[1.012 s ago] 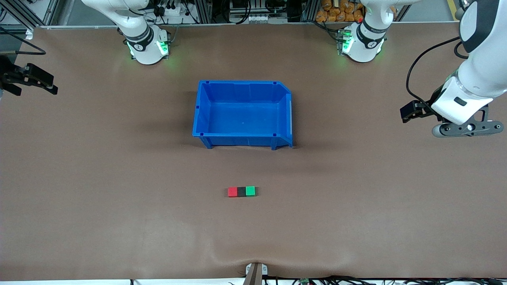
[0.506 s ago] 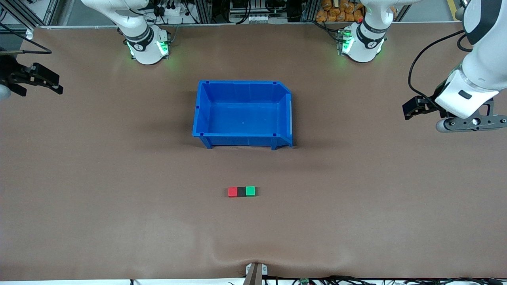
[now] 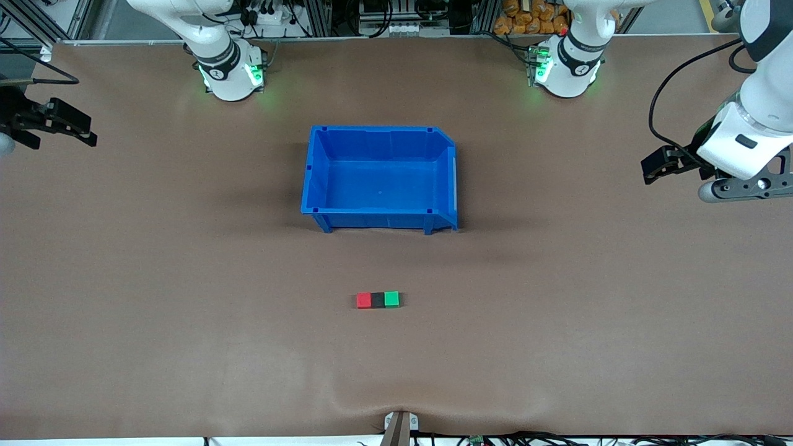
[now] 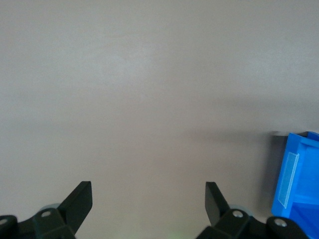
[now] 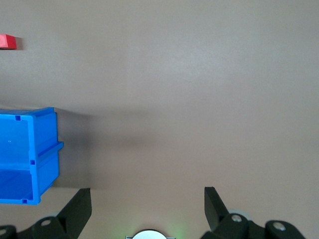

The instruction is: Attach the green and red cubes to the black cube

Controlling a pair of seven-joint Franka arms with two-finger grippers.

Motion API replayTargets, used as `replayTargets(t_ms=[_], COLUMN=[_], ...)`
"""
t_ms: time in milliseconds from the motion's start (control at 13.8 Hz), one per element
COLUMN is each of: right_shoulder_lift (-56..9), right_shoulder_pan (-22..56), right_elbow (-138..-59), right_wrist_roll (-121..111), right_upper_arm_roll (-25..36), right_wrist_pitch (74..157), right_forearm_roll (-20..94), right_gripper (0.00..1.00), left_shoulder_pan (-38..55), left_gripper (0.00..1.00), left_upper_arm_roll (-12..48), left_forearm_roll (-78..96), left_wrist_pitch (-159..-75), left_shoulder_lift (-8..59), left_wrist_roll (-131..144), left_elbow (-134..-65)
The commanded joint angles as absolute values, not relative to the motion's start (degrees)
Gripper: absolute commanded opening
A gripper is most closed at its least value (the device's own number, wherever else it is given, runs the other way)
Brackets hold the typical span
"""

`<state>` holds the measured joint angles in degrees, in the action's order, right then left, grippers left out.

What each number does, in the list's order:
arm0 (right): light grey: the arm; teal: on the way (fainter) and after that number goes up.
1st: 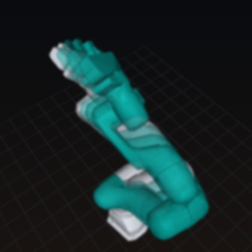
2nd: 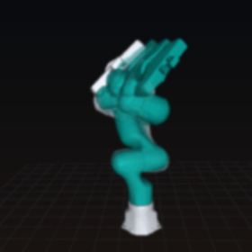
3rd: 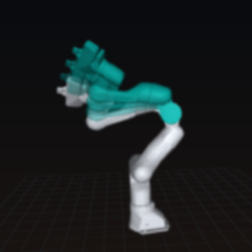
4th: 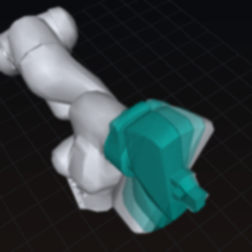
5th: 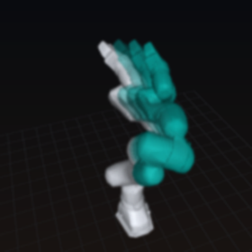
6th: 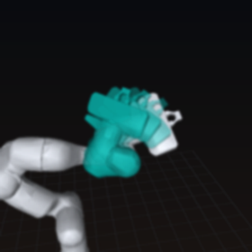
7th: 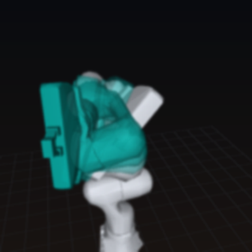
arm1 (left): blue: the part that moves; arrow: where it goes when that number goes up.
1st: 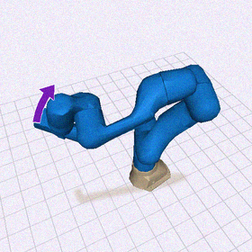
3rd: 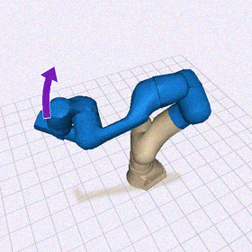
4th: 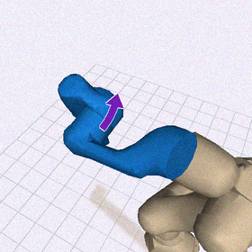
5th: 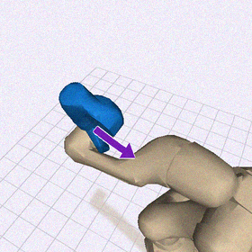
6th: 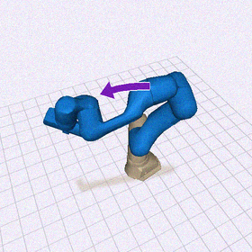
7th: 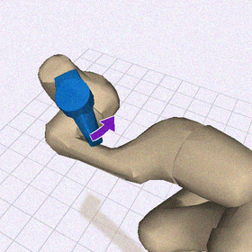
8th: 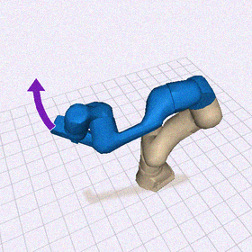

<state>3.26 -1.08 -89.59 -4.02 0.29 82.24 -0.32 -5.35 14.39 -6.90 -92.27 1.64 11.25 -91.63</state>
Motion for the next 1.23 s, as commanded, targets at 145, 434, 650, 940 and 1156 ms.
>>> replayTargets(t_ms=[145,434,650,940,1156], right_shoulder_lift=[3.3,3.3,3.3,3.3,3.3], right_shoulder_pan=[-1.1,-1.0,-1.1,-1.1,-1.1], right_elbow=[-89.3,-89.3,-89.3,-89.3,-89.3], right_wrist_roll=[-3.6,-3.6,-3.6,-3.6,-3.6], right_upper_arm_roll=[0.4,0.4,0.4,0.4,0.4], right_wrist_pitch=[81.7,81.6,81.7,81.7,81.6], right_forearm_roll=[-0.9,-0.9,-0.9,-0.9,-0.8], right_gripper=[1.00,1.00,1.00,1.00,1.00], left_shoulder_pan=[-7.4,-7.6,-7.7,-7.6,-7.6], left_gripper=[1.00,1.00,1.00,1.00,1.00], left_upper_arm_roll=[14.6,14.6,14.6,14.9,15.5], left_forearm_roll=[-6.0,-6.0,-6.0,-6.0,-5.9], left_wrist_pitch=[-91.4,-91.4,-91.5,-91.5,-91.6], left_shoulder_lift=[-1.0,-1.3,-1.3,-1.3,-1.1], left_wrist_roll=[7.4,7.3,7.3,7.3,7.4], left_elbow=[-92.5,-92.4,-92.3,-92.3,-91.5])
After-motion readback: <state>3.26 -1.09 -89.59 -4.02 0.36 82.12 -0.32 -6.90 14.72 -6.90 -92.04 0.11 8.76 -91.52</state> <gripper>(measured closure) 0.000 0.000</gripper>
